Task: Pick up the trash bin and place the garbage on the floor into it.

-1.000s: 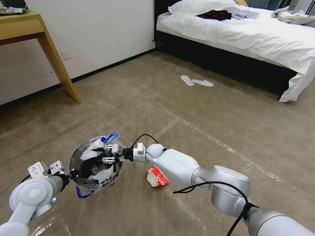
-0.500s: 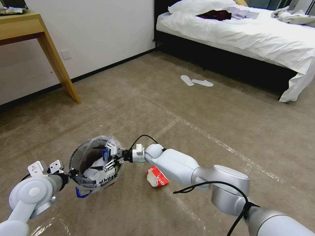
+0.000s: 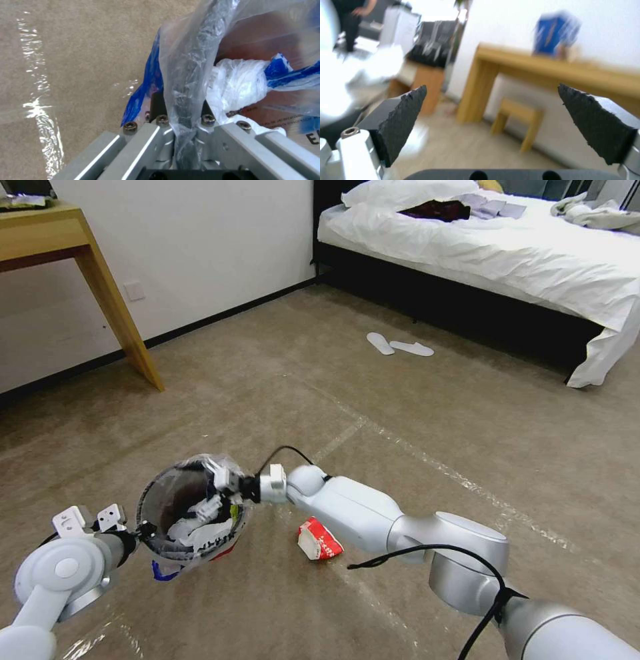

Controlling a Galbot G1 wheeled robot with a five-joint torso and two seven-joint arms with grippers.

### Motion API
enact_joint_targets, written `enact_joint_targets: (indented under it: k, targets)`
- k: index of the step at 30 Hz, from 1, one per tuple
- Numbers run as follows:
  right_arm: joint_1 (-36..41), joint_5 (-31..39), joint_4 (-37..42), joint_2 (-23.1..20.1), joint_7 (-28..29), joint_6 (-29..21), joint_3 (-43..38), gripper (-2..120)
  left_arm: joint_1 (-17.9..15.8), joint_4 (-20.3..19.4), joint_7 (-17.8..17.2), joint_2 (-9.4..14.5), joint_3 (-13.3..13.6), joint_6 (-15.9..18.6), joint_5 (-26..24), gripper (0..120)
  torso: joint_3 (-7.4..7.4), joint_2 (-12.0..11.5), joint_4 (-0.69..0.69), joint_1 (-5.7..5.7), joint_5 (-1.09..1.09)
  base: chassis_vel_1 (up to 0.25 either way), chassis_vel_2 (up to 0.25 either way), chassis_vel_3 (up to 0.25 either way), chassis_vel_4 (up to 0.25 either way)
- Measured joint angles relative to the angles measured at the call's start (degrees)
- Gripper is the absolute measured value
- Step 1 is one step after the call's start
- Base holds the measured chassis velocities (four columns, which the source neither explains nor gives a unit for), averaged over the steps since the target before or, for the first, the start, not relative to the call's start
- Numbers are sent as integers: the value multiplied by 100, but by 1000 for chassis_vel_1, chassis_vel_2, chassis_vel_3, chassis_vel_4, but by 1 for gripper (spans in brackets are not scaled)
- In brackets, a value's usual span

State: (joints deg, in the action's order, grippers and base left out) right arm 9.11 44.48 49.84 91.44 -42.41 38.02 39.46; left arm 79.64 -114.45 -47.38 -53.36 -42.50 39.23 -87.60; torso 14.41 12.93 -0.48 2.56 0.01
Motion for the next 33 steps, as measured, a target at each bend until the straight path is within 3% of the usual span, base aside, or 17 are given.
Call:
enact_joint_targets:
  k: [5,11,14,16,20,22,23,27,28,33]
  targets:
    - [-200,17,751,-390,697,-47,-559,100,33,8,-52,13,-59,0,-61,1,0,0,-3,0,0,0,0,0,0]
    - [-230,-77,1627,-1158,1998,-185,-1618,100,21,28,-72,18,-78,3,-81,1,0,0,-3,0,1,0,0,0,0]
    - [-163,-121,1734,-1292,2190,-230,-1871,100,35,31,-80,15,-81,3,-79,1,0,0,-4,0,1,0,0,0,0]
    - [115,-284,1965,-1601,2549,-312,-2435,100,66,33,-90,11,-104,5,-79,1,0,0,-4,0,2,0,0,0,0]
    - [385,-434,2108,-1810,2641,-341,-2804,100,80,33,-106,9,-120,5,-78,1,0,0,-2,0,2,0,0,0,0]
    - [1330,-838,2471,-2266,2930,-470,-3632,100,122,-6,-136,-32,-139,6,-78,1,0,0,-2,0,3,0,0,0,0]
    - [1330,-838,2471,-2266,2930,-470,-3632,100,122,-6,-136,-32,-139,6,-78,1,0,0,-2,0,3,0,0,0,0]
    - [2519,-1045,2955,-2704,3312,-635,-4577,100,161,-34,-150,-88,-146,6,-60,1,0,0,-7,0,2,0,0,0,0]
    - [2950,-1071,3094,-2824,3244,-650,-4919,100,173,-35,-151,-92,-146,7,-48,1,-1,0,-5,0,2,0,0,0,0]
    - [3601,-1094,3193,-2988,2851,-644,-5433,100,198,-36,-155,-86,-154,7,-33,1,-1,0,-4,0,3,0,0,0,0]
